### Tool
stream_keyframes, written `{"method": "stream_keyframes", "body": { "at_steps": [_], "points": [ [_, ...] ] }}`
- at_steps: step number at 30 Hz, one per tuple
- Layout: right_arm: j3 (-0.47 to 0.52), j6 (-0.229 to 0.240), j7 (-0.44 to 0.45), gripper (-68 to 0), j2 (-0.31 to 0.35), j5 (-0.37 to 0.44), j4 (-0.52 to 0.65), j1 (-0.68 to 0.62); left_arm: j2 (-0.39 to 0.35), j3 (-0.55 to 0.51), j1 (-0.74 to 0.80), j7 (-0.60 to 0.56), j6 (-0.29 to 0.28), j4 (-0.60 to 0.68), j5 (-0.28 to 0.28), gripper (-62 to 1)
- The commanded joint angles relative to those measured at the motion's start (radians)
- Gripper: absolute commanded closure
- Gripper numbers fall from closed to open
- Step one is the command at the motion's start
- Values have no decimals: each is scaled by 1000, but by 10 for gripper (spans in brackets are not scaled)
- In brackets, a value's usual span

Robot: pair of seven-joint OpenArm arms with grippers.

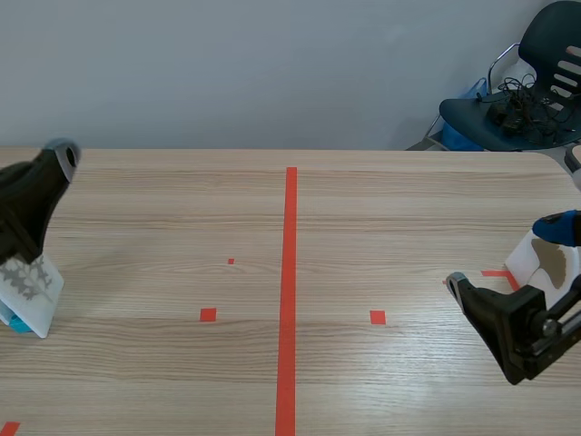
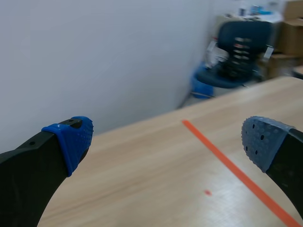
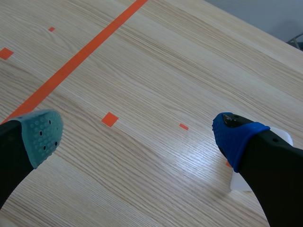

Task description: Do the leaf sorting experiment

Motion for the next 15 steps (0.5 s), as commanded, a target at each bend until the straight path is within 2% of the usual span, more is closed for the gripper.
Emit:
{"method": "stream_keyframes", "body": {
  "at_steps": [1, 5, 11, 15],
  "points": [
    [6, 0, 15, -679, 8, 13, 24, 9, 5, -2, 34, 5, -48, 28, -6, -623],
    [6, 0, 15, -679, 8, 22, 24, 9, 5, -1, 127, 89, -101, 129, -7, -623],
    [8, 0, 15, -679, 8, 39, 45, 9, 6, 2, 215, 234, -104, 186, -97, -623],
    [24, 0, 14, -679, 8, 39, 85, 6, 8, 22, 224, 282, -104, 186, -97, -623]
  ]
}}
